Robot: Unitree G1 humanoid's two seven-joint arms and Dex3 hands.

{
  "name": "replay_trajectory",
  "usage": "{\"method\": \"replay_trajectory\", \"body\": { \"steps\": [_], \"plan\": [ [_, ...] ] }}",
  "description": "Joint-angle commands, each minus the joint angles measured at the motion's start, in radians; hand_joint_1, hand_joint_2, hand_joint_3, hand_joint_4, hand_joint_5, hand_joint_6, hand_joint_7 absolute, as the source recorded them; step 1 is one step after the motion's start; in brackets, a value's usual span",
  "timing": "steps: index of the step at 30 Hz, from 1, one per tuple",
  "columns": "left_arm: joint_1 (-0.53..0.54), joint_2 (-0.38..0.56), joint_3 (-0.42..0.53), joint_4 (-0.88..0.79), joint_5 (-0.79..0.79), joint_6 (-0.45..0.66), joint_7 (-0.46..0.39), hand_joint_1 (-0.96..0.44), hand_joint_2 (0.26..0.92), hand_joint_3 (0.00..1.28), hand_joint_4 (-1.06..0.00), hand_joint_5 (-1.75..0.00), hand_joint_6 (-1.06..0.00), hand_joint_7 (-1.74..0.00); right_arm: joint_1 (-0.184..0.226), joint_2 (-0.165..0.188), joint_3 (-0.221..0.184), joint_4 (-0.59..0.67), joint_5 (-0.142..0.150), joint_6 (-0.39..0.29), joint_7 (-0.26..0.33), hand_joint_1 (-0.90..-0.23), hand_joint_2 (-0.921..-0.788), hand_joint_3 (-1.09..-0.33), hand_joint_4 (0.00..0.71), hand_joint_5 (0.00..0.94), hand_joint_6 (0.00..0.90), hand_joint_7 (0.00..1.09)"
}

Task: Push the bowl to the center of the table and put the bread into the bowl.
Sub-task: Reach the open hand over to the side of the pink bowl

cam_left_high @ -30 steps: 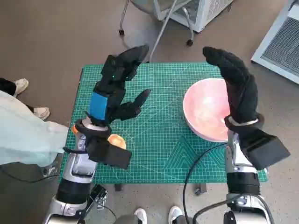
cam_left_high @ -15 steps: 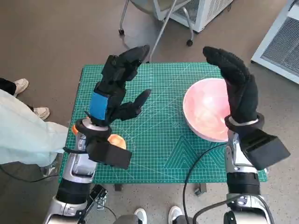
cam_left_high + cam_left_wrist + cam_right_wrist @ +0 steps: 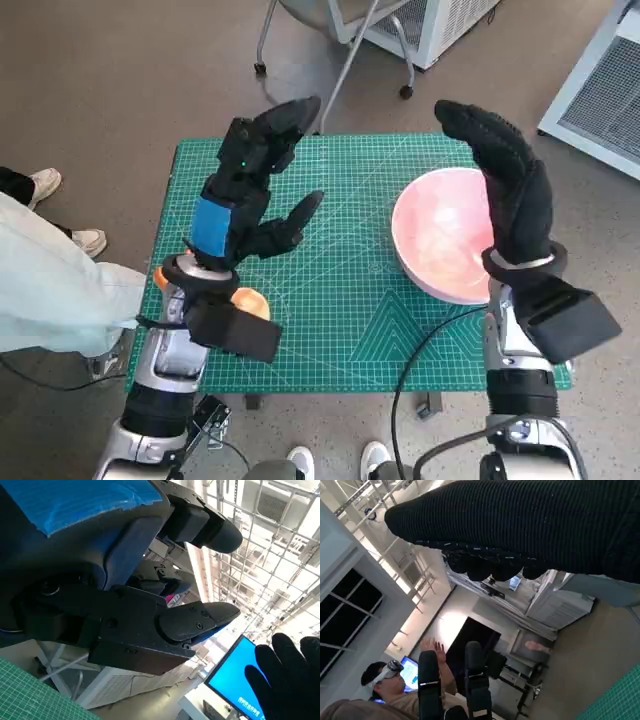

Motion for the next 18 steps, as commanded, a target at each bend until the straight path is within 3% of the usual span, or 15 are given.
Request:
{"method": "replay_trajectory", "body": {
  "steps": [1, 5, 8, 10, 14, 18],
  "plan": [
    [-0.003, -0.004, -0.002, -0.014, -0.006, 0.0, 0.002, -0.14, 0.769, 0.56, -0.36, 0.0, -0.15, -0.7, -0.021, -0.06, -0.048, 0.09, 0.038, -0.015, 0.029, -0.576, -0.921, -0.699, 0.359, 0.001, 0.078, 0.75],
    [0.001, -0.002, -0.001, -0.018, -0.002, 0.001, 0.005, -0.14, 0.769, 0.56, -0.36, 0.0, -0.15, -0.7, -0.055, -0.1, -0.096, 0.195, 0.038, -0.059, 0.004, -0.571, -0.921, -0.699, 0.357, 0.001, 0.076, 0.74],
    [0.003, -0.001, 0.0, -0.018, 0.002, 0.001, 0.009, -0.14, 0.769, 0.56, -0.36, 0.0, -0.15, -0.7, -0.077, -0.133, -0.132, 0.281, 0.012, -0.09, -0.055, -0.579, -0.921, -0.701, 0.352, 0.0, 0.072, 0.73],
    [0.004, -0.001, 0.0, -0.019, 0.006, 0.003, 0.012, -0.15, 0.77, 0.55, -0.36, 0.0, -0.15, -0.7, -0.089, -0.155, -0.15, 0.336, -0.01, -0.107, -0.101, -0.553, -0.921, -0.747, 0.32, 0.0, 0.046, 0.72],
    [0.007, -0.002, 0.002, -0.019, 0.009, 0.002, 0.015, -0.15, 0.774, 0.55, -0.36, 0.0, -0.15, -0.7, -0.107, -0.192, -0.183, 0.428, -0.034, -0.096, -0.197, -0.542, -0.921, -0.777, 0.332, 0.025, 0.053, 0.75],
    [0.01, -0.002, 0.003, -0.014, 0.011, 0.002, 0.019, -0.16, 0.779, 0.54, -0.36, 0.0, -0.15, -0.7, -0.105, -0.205, -0.202, 0.494, -0.033, -0.077, -0.25, -0.534, -0.921, -0.813, 0.337, 0.027, 0.034, 0.81]
  ]
}}
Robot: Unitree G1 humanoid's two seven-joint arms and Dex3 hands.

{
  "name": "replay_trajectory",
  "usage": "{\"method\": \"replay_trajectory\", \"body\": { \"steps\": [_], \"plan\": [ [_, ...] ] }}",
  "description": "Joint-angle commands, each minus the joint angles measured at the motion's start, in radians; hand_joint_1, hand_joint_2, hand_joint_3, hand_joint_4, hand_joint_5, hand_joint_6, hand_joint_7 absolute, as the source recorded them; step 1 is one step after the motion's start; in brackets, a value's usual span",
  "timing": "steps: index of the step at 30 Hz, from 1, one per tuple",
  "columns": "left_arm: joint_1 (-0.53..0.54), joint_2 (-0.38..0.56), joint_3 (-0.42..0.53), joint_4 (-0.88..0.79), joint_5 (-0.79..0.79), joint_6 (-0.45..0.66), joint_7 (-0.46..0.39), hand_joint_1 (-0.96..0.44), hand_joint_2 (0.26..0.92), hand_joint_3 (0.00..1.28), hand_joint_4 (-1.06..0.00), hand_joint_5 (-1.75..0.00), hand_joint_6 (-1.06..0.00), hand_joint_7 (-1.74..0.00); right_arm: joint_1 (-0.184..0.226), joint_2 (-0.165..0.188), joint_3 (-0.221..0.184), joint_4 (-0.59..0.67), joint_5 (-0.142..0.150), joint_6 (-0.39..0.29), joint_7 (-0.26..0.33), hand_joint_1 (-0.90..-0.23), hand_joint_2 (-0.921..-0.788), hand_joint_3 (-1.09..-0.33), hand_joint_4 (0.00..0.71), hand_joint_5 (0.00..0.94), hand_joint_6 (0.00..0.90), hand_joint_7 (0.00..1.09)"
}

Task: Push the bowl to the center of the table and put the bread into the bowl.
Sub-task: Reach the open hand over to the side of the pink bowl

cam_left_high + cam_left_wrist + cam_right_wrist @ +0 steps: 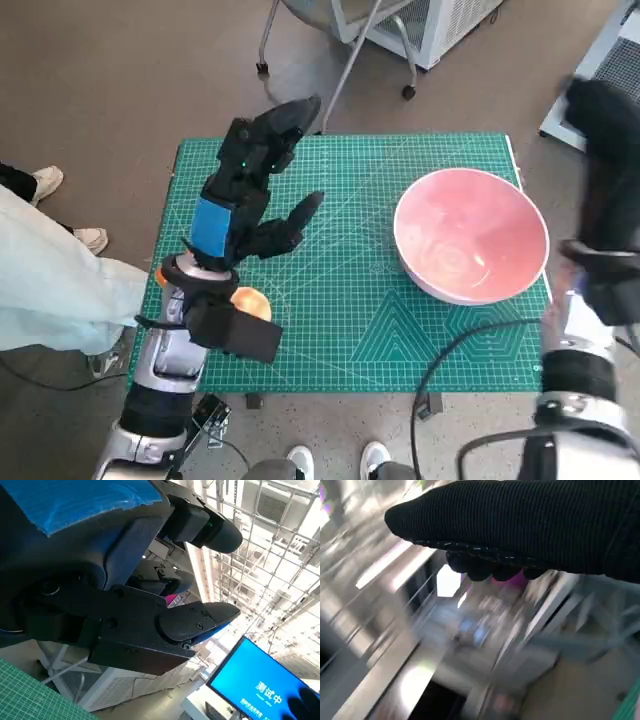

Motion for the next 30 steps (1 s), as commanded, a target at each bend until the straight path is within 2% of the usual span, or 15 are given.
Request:
{"method": "replay_trajectory", "body": {
  "steps": [1, 6, 12, 18, 27, 30],
  "plan": [
    [0.009, -0.003, 0.003, -0.01, -0.001, 0.001, 0.014, -0.16, 0.78, 0.54, -0.36, 0.0, -0.15, -0.69, 0.009, -0.011, -0.025, 0.097, -0.002, 0.04, -0.059, -0.531, -0.921, -0.822, 0.338, 0.028, 0.032, 0.82],
    [0.01, -0.005, 0.003, -0.008, -0.005, 0.004, 0.015, -0.15, 0.783, 0.54, -0.36, 0.0, -0.15, -0.69, 0.008, -0.011, -0.042, 0.181, 0.011, 0.092, -0.076, -0.52, -0.921, -0.841, 0.321, 0.018, 0.025, 0.84],
    [0.012, -0.01, 0.004, -0.013, -0.017, 0.01, 0.008, -0.15, 0.784, 0.54, -0.36, 0.0, -0.16, -0.68, 0.019, -0.007, -0.034, 0.249, -0.012, 0.164, -0.103, -0.519, -0.921, -0.855, 0.31, 0.009, 0.031, 0.79],
    [0.016, -0.013, 0.002, -0.015, -0.015, 0.013, 0.01, -0.15, 0.783, 0.54, -0.36, 0.0, -0.16, -0.68, 0.021, 0.019, -0.05, 0.286, 0.017, 0.233, -0.052, -0.518, -0.921, -0.868, 0.292, 0.001, 0.008, 0.75],
    [0.018, -0.013, 0.003, -0.017, -0.014, 0.013, 0.009, -0.15, 0.783, 0.54, -0.36, 0.0, -0.16, -0.68, 0.022, 0.029, -0.054, 0.291, 0.021, 0.252, -0.045, -0.51, -0.921, -0.881, 0.285, 0.0, 0.011, 0.72],
    [0.028, 0.0, 0.01, -0.028, -0.005, 0.014, 0.01, -0.15, 0.783, 0.54, -0.36, 0.0, -0.16, -0.67, 0.008, 0.087, -0.101, 0.317, 0.085, 0.34, 0.006, -0.5, -0.921, -0.885, 0.274, 0.001, 0.026, 0.72]
  ]
}}
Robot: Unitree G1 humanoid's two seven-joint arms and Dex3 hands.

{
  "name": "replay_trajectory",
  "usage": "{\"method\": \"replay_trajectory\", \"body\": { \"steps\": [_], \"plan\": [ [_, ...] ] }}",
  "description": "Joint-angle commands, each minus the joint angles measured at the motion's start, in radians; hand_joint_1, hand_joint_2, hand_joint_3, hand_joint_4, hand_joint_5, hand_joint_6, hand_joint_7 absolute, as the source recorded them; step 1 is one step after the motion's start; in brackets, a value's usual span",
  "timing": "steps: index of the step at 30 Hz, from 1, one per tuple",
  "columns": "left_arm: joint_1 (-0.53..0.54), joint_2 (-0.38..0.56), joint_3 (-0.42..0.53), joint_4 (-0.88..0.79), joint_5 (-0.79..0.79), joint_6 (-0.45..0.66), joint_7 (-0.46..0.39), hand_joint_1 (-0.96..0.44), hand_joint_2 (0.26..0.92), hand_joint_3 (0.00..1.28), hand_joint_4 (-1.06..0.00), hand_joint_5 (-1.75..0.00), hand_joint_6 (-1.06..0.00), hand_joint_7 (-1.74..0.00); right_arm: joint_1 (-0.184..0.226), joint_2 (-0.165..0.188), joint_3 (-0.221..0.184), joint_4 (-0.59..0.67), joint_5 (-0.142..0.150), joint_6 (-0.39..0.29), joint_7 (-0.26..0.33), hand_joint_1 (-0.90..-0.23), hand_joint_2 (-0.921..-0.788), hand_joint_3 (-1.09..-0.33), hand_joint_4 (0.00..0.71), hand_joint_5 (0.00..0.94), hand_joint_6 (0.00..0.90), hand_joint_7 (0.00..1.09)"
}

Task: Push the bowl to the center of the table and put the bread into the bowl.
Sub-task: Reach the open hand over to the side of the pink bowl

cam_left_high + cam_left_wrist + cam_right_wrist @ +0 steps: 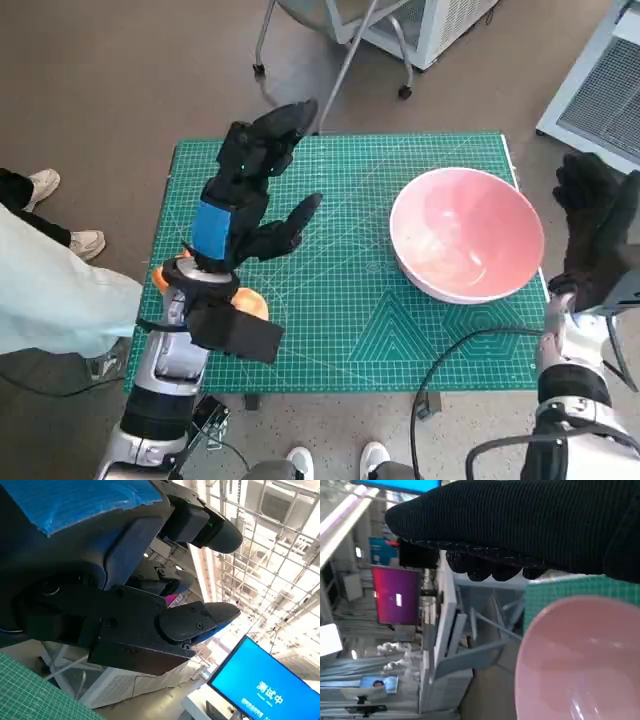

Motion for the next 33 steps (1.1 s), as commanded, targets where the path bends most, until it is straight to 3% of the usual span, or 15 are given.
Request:
{"method": "replay_trajectory", "body": {
  "steps": [1, 9, 23, 26, 33],
  "plan": [
    [0.017, 0.009, 0.01, -0.028, -0.002, 0.006, 0.004, -0.15, 0.783, 0.54, -0.36, 0.0, -0.16, -0.67, 0.006, 0.071, -0.054, 0.043, 0.071, 0.115, 0.058, -0.499, -0.921, -0.883, 0.273, 0.002, 0.031, 0.72],
    [0.029, 0.02, 0.018, -0.042, 0.01, 0.014, 0.009, -0.16, 0.787, 0.54, -0.35, 0.0, -0.16, -0.66, -0.006, 0.116, -0.064, 0.049, 0.079, 0.161, 0.075, -0.507, -0.921, -0.871, 0.249, 0.0, 0.064, 0.66],
    [0.059, 0.029, 0.026, -0.079, 0.045, 0.039, 0.026, -0.18, 0.831, 0.46, -0.35, 0.0, -0.19, -0.61, -0.036, 0.178, -0.106, 0.05, 0.12, 0.23, 0.127, -0.525, -0.921, -0.846, 0.252, 0.002, 0.079, 0.58],
    [0.068, 0.031, 0.03, -0.087, 0.051, 0.046, 0.027, -0.19, 0.838, 0.45, -0.35, 0.0, -0.19, -0.6, -0.046, 0.194, -0.117, 0.048, 0.135, 0.233, 0.142, -0.503, -0.921, -0.85, 0.254, 0.003, 0.082, 0.59],
    [0.086, 0.035, 0.04, -0.105, 0.051, 0.06, 0.024, -0.21, 0.855, 0.43, -0.34, 0.0, -0.2, -0.58, -0.068, 0.228, -0.125, 0.046, 0.15, 0.233, 0.164, -0.475, -0.921, -0.878, 0.25, 0.004, 0.017, 0.73]
  ]
}}
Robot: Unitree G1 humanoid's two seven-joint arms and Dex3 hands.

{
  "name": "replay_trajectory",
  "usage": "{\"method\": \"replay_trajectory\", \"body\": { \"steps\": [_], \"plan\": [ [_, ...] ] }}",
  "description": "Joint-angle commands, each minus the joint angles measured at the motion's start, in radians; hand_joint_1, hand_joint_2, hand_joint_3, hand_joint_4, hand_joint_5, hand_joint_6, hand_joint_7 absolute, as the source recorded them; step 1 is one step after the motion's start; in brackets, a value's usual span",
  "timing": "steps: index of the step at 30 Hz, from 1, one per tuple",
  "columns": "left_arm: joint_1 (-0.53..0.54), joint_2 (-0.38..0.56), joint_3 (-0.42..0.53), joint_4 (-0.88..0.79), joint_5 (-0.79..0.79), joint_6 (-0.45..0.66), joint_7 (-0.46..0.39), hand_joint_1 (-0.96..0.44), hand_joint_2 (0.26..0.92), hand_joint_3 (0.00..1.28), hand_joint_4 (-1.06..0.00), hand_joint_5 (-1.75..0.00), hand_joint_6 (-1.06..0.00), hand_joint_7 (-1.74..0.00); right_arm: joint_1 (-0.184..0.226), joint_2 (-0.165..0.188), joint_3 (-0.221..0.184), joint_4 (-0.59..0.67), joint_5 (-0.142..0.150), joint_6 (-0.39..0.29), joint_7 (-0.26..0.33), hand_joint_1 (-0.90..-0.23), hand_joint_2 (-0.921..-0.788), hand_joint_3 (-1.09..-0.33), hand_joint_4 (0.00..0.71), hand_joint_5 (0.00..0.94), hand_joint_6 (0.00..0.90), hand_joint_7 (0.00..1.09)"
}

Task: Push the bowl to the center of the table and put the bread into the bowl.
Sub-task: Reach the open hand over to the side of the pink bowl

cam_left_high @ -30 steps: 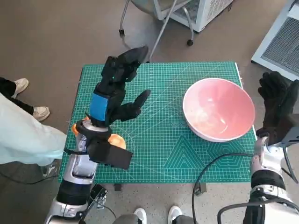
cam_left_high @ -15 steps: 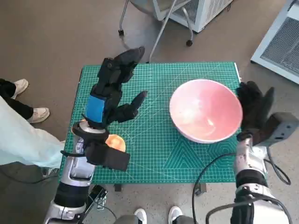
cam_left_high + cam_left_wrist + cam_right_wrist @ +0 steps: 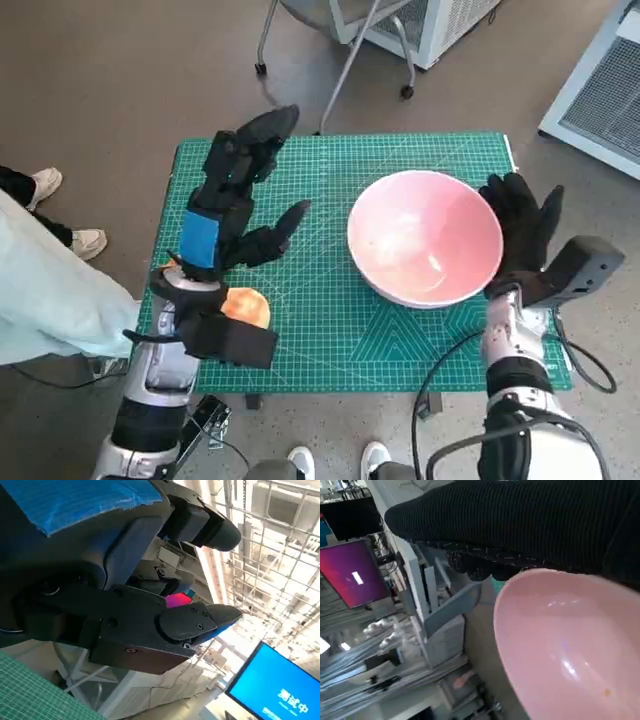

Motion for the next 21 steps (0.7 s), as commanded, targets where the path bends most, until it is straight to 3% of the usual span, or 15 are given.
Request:
{"method": "replay_trajectory", "body": {
  "steps": [1, 6, 21],
  "plan": [
    [0.025, 0.008, 0.014, -0.032, -0.001, 0.014, 0.006, -0.21, 0.857, 0.43, -0.34, 0.0, -0.2, -0.58, -0.013, 0.033, -0.014, 0.009, 0.019, 0.021, 0.016, -0.473, -0.921, -0.884, 0.248, 0.003, 0.011, 0.74],
    [0.038, 0.008, 0.019, -0.048, -0.006, 0.026, 0.001, -0.21, 0.867, 0.41, -0.34, 0.0, -0.2, -0.57, -0.031, 0.055, -0.018, 0.01, 0.029, 0.025, 0.011, -0.473, -0.921, -0.893, 0.241, 0.001, 0.001, 0.75],
    [0.062, 0.012, 0.029, -0.079, -0.008, 0.044, -0.003, -0.22, 0.9, 0.35, -0.34, 0.0, -0.21, -0.52, -0.082, 0.111, -0.016, 0.022, 0.017, 0.07, -0.019, -0.45, -0.921, -0.908, 0.256, 0.009, -0.001, 0.76]
  ]
}}
